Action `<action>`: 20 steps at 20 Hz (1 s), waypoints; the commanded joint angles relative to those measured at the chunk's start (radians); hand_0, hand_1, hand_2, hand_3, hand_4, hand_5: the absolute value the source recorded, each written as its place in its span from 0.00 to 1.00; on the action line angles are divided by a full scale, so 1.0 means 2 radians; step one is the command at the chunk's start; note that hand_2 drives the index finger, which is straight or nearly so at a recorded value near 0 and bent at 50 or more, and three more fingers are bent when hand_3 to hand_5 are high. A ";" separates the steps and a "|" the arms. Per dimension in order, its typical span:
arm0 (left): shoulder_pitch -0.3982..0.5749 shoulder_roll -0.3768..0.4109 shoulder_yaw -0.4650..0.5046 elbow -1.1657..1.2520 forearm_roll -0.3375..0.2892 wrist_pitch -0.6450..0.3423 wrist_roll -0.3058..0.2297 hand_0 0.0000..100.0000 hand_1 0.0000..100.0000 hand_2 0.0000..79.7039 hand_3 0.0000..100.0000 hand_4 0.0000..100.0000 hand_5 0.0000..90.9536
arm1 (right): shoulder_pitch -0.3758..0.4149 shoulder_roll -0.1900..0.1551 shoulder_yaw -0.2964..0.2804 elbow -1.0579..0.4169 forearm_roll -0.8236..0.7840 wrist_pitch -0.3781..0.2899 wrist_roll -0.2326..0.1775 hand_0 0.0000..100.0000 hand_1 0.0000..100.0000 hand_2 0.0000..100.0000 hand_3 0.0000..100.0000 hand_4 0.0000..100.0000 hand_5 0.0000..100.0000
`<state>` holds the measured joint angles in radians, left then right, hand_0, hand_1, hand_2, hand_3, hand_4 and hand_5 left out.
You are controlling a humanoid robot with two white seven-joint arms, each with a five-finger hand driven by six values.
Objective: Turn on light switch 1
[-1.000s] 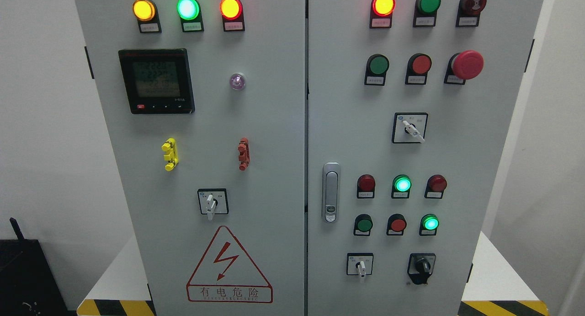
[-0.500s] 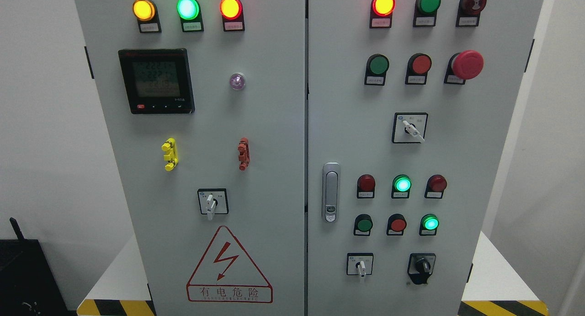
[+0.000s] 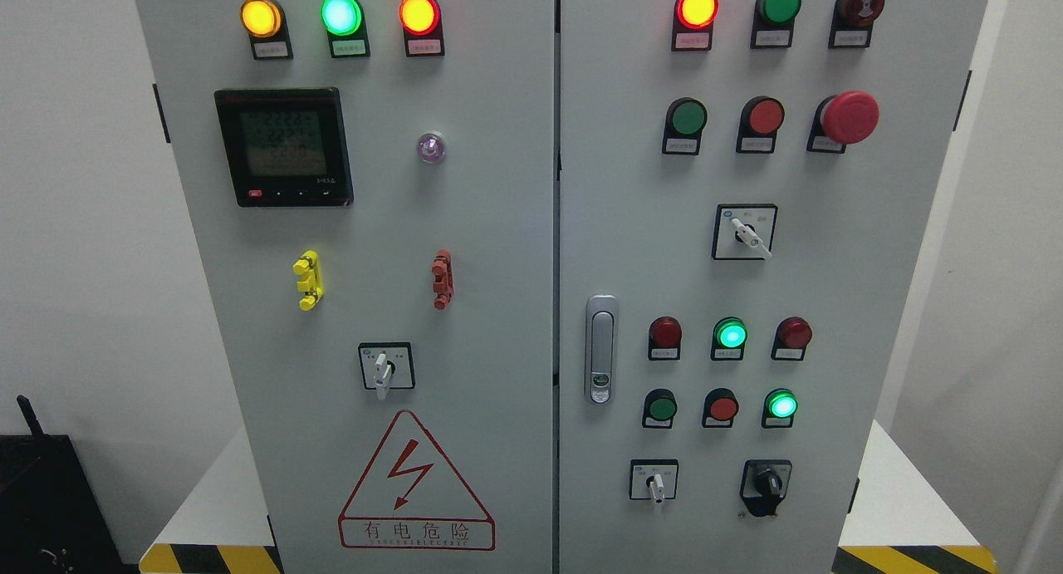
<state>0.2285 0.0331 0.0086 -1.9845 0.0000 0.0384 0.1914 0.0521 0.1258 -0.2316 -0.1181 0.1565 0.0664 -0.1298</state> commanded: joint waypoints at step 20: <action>-0.170 -0.059 -0.037 -0.036 -0.048 0.152 0.048 0.05 0.70 0.64 0.92 0.93 0.97 | 0.000 0.000 0.000 0.000 0.000 0.000 0.000 0.31 0.00 0.00 0.00 0.00 0.00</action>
<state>-0.0648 -0.0444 -0.0483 -2.0465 -0.0559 0.3222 0.2864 0.0520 0.1258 -0.2317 -0.1181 0.1565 0.0664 -0.1298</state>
